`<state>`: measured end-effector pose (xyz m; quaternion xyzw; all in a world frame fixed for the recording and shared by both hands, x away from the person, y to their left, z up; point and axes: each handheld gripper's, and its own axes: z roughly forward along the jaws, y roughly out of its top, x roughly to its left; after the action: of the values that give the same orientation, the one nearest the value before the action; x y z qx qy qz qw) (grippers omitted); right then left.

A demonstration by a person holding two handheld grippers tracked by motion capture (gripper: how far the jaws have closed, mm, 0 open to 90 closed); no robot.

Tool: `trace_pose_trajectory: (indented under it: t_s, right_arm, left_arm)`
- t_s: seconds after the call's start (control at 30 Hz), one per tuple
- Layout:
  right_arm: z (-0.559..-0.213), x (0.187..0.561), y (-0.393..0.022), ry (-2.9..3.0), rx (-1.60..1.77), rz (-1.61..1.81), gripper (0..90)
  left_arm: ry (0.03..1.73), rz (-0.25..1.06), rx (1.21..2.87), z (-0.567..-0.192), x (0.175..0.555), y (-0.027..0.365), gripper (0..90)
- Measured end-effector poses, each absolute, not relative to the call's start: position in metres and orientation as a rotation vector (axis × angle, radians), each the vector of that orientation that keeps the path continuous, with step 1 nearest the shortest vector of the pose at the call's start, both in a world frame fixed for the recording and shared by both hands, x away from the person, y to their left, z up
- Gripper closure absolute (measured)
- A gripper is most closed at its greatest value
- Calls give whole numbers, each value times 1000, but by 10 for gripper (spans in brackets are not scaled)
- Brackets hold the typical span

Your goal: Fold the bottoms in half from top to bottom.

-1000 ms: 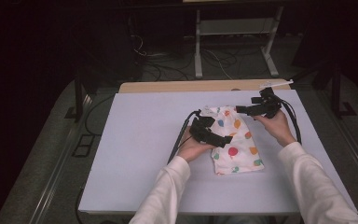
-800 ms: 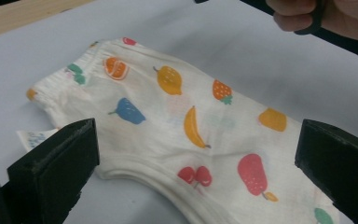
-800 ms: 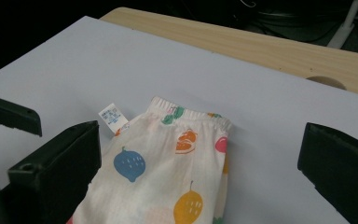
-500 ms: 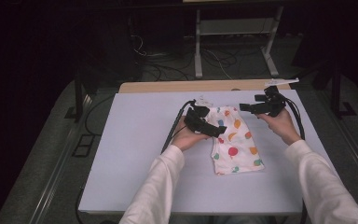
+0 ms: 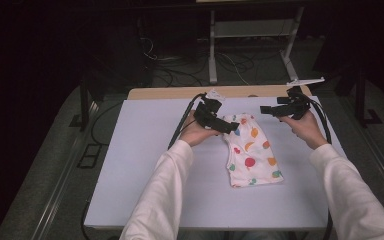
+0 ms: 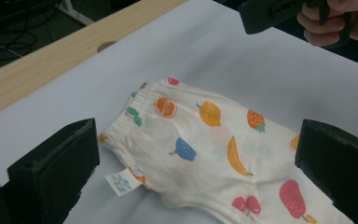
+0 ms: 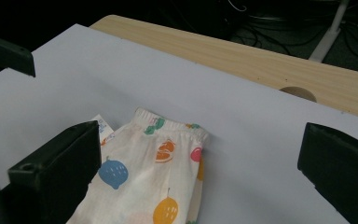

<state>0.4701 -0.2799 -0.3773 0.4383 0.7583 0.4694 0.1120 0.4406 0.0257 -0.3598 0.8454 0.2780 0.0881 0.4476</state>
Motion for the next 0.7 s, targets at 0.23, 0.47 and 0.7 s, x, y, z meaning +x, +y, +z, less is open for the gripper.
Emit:
trace_pose_trajectory:
  t_s: [0.23, 0.47, 0.7]
  right_arm:
    - [-370, 476, -279, 2243, 1285, 1370, 0]
    - [-373, 488, -277, 2237, 1317, 1380, 0]
    - [-387, 497, -275, 2249, 1373, 1360, 0]
  left_arm:
    - [696, 219, 2099, -355, 456, 31, 0]
    - [771, 212, 2054, -366, 478, 40, 0]
    - [850, 171, 2024, -382, 493, 50, 0]
